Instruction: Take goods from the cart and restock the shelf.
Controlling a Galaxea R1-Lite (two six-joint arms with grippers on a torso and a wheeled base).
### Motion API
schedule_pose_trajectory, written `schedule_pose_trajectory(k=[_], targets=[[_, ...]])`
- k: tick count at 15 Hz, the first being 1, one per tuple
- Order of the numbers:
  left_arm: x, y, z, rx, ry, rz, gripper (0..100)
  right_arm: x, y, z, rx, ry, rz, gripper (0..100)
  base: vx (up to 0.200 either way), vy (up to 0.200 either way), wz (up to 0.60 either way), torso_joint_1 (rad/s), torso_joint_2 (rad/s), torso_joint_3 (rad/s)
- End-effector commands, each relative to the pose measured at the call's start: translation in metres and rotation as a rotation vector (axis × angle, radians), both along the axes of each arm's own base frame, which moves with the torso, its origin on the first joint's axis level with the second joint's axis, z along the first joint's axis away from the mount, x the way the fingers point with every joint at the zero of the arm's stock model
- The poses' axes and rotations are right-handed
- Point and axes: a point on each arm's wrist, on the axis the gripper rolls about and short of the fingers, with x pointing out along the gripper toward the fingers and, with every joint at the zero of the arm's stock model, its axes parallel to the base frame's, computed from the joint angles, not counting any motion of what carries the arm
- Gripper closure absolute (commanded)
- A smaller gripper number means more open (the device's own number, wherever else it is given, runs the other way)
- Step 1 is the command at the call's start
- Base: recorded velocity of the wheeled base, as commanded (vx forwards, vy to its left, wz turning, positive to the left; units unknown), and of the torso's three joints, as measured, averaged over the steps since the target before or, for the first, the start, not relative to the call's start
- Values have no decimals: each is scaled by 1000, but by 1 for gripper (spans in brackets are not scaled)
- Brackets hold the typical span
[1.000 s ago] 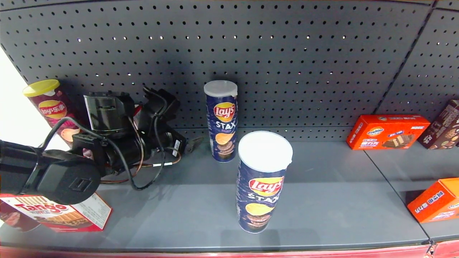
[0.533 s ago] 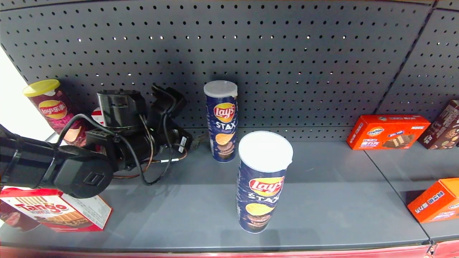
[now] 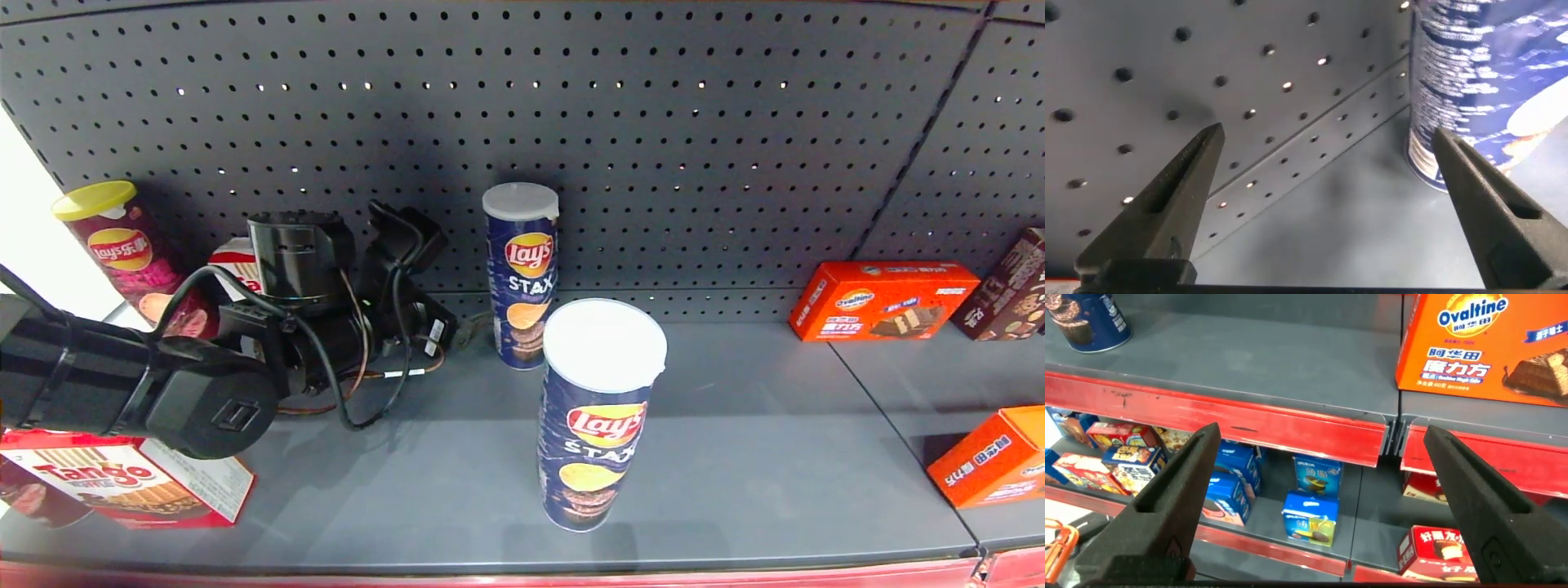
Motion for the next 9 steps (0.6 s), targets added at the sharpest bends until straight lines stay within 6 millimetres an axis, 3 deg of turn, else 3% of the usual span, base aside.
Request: schedule_pose_trajectory(k=[1,9], targets=[[0,-1,-1,1,3,-4,0,0,0,0,0,0,0,0,0,0,0,0,0,0],[-3,-8,-1,2,4,-22,0,0,0,0,-2,-1,0,0,0,0,0,0,0,0]])
